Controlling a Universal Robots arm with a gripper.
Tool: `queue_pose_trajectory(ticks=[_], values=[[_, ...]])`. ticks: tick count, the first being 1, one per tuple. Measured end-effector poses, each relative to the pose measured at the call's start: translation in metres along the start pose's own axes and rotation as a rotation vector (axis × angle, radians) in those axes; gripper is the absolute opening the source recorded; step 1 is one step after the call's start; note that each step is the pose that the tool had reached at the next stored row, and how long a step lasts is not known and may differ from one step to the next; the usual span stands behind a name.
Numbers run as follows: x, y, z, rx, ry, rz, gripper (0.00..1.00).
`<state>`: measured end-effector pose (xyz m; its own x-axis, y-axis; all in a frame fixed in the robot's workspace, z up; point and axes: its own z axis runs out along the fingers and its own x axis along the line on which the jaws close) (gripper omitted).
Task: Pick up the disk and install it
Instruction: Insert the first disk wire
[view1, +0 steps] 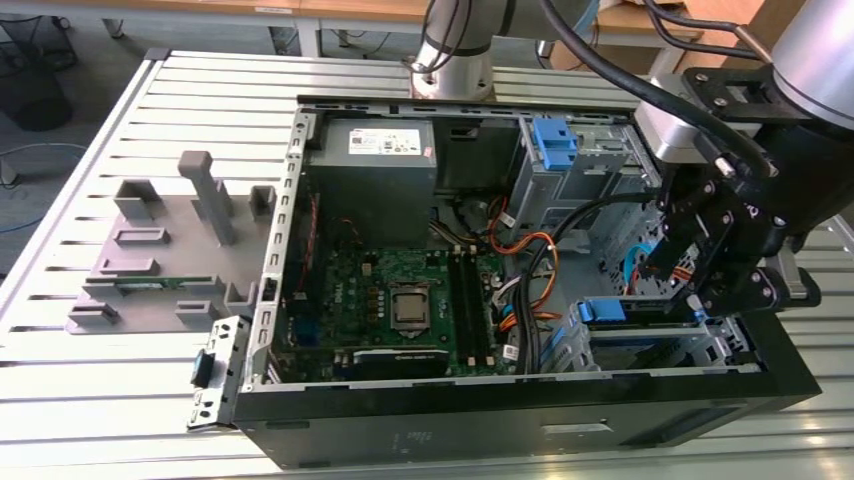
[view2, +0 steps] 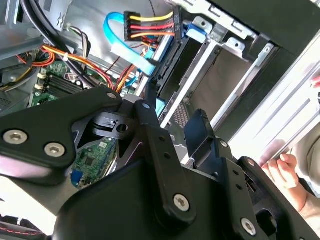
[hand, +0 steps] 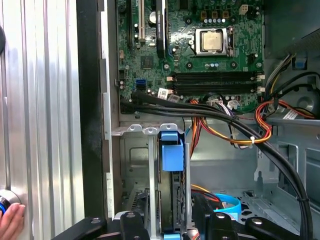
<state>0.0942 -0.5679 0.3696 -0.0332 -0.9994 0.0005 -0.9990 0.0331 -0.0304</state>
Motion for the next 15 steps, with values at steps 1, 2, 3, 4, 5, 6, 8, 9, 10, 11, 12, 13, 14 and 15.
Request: queue_pose_trajectory(ticks=[1, 2, 3, 4, 5, 6, 8, 9, 10, 11, 12, 13, 14, 15], values=[[-0.0001, -0.0017, 0.0002, 0.0000, -0.0001, 0.000, 0.49], [-0.0003, -0.0031, 0.0003, 0.0000, -0.0001, 0.000, 0.49], [-0.0008, -0.0042, 0.0004, 0.0000, 0.0001, 0.000, 0.49], [-0.0018, -0.0048, 0.0004, 0.0000, 0.0002, 0.001, 0.49], [-0.0031, -0.0052, 0.0007, 0.0000, 0.0001, 0.002, 0.49], [-0.0045, -0.0056, 0.0007, 0.0000, 0.0001, 0.003, 0.49], [-0.0074, -0.0063, 0.0008, 0.0000, 0.0002, 0.005, 0.49], [-0.0086, -0.0067, 0.0009, 0.0000, 0.0001, 0.005, 0.49], [-0.0094, -0.0072, 0.0010, 0.0000, 0.0001, 0.006, 0.49], [-0.0100, -0.0078, 0.0012, 0.0000, 0.0002, 0.007, 0.49], [-0.0103, -0.0084, 0.0015, 0.0000, 0.0001, 0.007, 0.49], [-0.0104, -0.0089, 0.0020, 0.0000, 0.0001, 0.007, 0.49], [-0.0106, -0.0094, 0.0025, 0.0000, 0.0002, 0.008, 0.49], [-0.0107, -0.0097, 0.0032, 0.0000, 0.0002, 0.008, 0.49]])
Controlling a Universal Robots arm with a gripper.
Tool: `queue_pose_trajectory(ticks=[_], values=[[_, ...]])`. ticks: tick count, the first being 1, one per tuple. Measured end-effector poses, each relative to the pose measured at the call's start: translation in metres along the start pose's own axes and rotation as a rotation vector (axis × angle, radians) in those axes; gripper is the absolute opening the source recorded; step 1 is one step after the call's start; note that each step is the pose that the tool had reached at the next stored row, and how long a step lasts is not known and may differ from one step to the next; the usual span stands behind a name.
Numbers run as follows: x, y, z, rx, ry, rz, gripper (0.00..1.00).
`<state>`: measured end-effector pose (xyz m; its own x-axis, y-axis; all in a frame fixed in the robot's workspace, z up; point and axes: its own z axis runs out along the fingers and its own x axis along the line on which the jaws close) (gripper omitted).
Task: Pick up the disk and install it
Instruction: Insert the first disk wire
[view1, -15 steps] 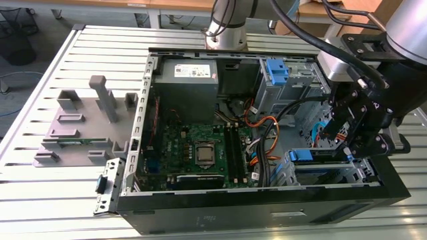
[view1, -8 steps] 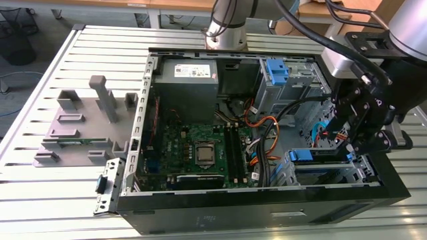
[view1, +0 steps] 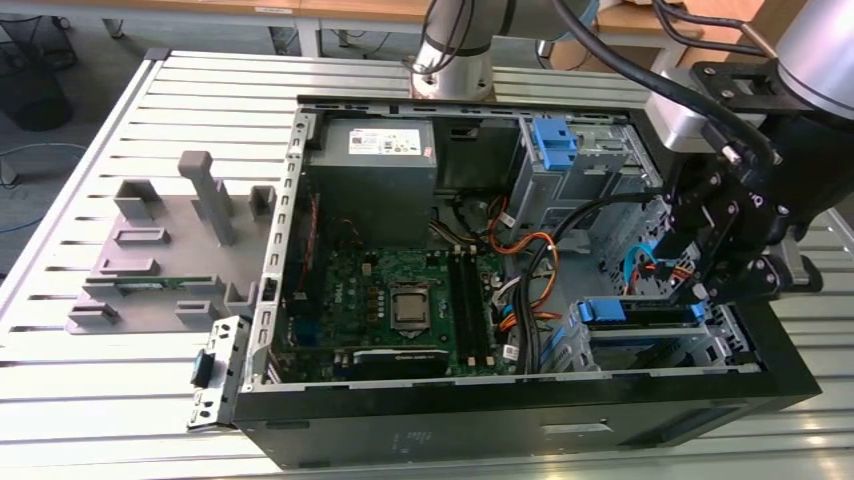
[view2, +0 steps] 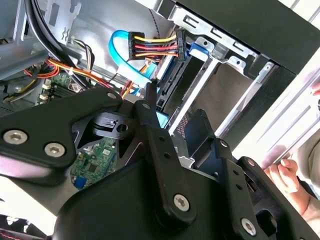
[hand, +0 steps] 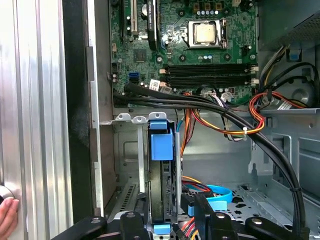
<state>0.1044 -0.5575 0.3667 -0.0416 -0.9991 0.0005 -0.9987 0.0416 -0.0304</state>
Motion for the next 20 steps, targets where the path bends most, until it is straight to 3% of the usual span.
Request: queue_pose_trajectory(ticks=[14, 20], values=[[-0.0005, -0.0013, 0.0127, 0.0002, 0.0050, 0.010, 0.49], [-0.0006, -0.0013, 0.0139, 0.0003, 0.0078, 0.012, 0.49]])
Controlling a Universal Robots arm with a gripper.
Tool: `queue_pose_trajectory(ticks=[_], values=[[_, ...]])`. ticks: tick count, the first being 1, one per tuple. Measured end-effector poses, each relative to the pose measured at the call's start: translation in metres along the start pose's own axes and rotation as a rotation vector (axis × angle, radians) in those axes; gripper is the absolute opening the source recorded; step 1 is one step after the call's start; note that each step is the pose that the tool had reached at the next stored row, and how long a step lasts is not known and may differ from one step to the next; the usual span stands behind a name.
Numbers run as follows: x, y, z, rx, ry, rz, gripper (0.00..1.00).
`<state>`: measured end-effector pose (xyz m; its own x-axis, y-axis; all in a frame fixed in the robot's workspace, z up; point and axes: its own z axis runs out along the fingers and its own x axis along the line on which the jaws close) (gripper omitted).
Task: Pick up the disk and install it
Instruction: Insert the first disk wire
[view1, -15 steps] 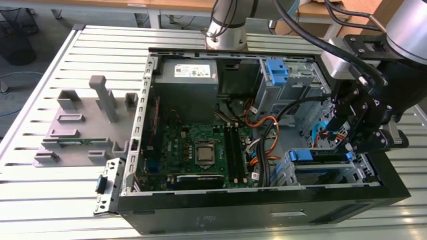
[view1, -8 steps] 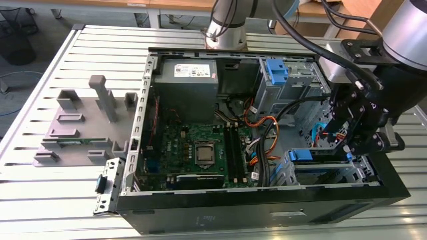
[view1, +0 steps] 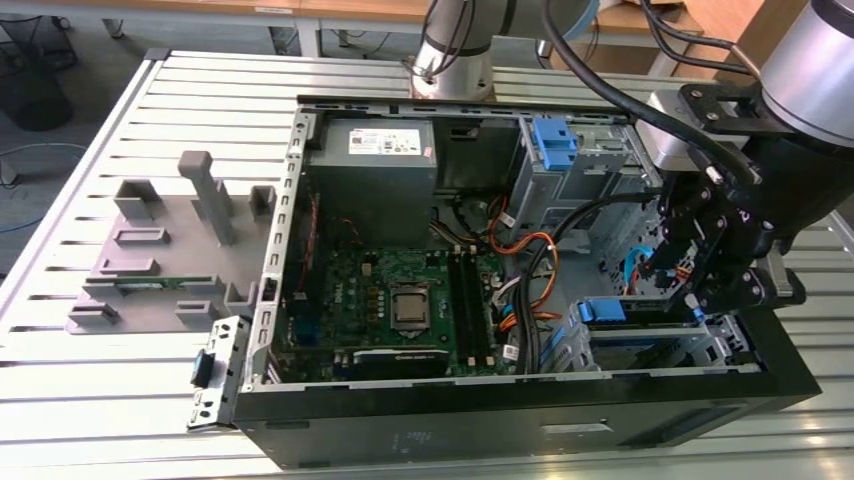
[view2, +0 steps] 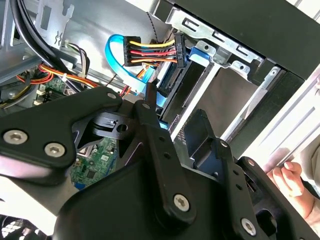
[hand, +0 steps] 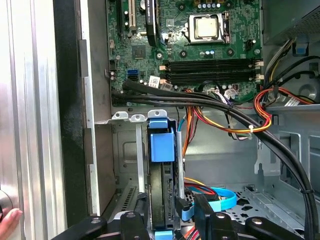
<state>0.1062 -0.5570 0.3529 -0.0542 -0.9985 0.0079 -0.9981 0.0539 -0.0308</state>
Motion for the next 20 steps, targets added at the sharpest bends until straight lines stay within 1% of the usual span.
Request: queue_pose_trajectory(ticks=[7, 9, 10, 13, 15, 20], values=[[0.0000, 0.0000, 0.0000, 0.0000, -0.0001, 0.000, 0.48], [0.0000, 0.0000, 0.0000, 0.0000, -0.0001, 0.000, 0.36], [0.0000, 0.0000, 0.0000, 0.0000, -0.0001, 0.000, 0.36], [0.0000, 0.0000, 0.0000, 0.0000, -0.0001, 0.001, 0.18], [0.0000, 0.0000, 0.0000, 0.0000, 0.0000, 0.001, 0.16], [0.0000, 0.0000, 0.0001, 0.0000, -0.0001, 0.001, 0.16]])
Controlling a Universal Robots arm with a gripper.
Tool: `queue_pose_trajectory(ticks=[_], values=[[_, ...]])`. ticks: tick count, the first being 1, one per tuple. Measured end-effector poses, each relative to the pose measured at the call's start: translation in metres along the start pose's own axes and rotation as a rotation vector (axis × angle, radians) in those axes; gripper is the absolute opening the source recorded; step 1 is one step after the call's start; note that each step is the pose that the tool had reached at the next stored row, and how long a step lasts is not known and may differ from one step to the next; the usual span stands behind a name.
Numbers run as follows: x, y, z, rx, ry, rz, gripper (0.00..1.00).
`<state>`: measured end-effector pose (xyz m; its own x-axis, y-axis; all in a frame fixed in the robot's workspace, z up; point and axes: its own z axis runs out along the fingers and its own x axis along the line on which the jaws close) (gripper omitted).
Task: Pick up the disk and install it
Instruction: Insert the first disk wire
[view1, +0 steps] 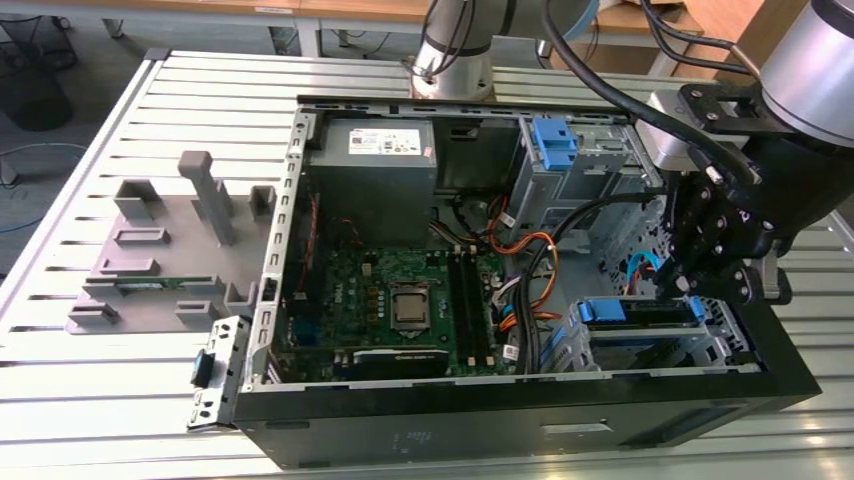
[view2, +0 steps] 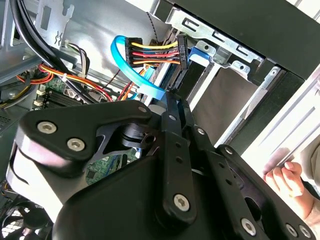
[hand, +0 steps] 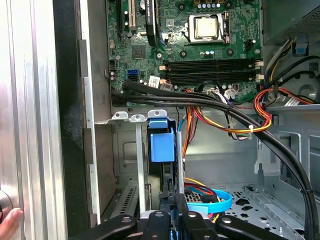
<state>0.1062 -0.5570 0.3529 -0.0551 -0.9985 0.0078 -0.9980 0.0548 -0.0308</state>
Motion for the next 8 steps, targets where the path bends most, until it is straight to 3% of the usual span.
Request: queue_pose_trajectory(ticks=[4, 8], values=[[0.0000, 0.0009, 0.0005, 0.0000, 0.0003, 0.000, 0.16], [0.0003, 0.0067, 0.0030, 0.0042, 0.0006, -0.001, 0.16]])
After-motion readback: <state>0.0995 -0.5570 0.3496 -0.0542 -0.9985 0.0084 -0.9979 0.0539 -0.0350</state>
